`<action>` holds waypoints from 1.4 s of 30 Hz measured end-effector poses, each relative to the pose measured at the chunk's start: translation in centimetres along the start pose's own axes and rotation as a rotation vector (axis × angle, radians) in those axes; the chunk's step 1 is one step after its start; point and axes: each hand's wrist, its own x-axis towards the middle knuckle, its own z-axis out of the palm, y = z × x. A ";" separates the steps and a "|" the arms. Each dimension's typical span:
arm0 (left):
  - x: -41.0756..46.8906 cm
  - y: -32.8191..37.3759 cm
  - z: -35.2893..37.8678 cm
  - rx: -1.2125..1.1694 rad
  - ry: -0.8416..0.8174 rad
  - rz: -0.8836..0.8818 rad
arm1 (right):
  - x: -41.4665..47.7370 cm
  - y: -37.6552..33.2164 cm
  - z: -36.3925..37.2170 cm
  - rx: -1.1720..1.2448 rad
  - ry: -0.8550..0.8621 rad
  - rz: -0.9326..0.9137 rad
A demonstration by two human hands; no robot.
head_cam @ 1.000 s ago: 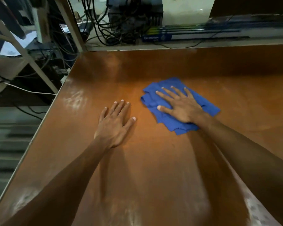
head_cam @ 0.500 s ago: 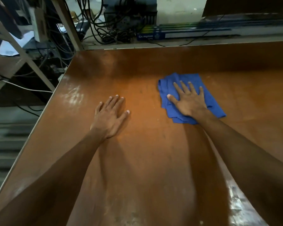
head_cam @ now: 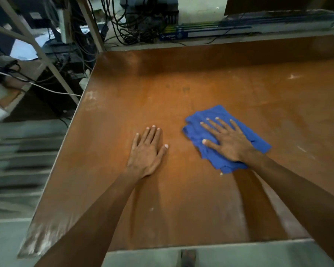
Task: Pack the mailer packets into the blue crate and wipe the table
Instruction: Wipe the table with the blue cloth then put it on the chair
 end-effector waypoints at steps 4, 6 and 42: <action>-3.4 -0.2 -0.3 -0.028 -0.021 -0.013 | -3.6 -3.7 -0.3 0.039 0.030 0.198; -4.5 0.2 -0.5 -0.056 -0.017 -0.026 | -6.2 -6.8 0.3 0.000 0.027 -0.036; -4.0 12.1 0.5 -0.097 -0.051 0.133 | -19.8 6.6 -0.5 0.061 0.018 0.389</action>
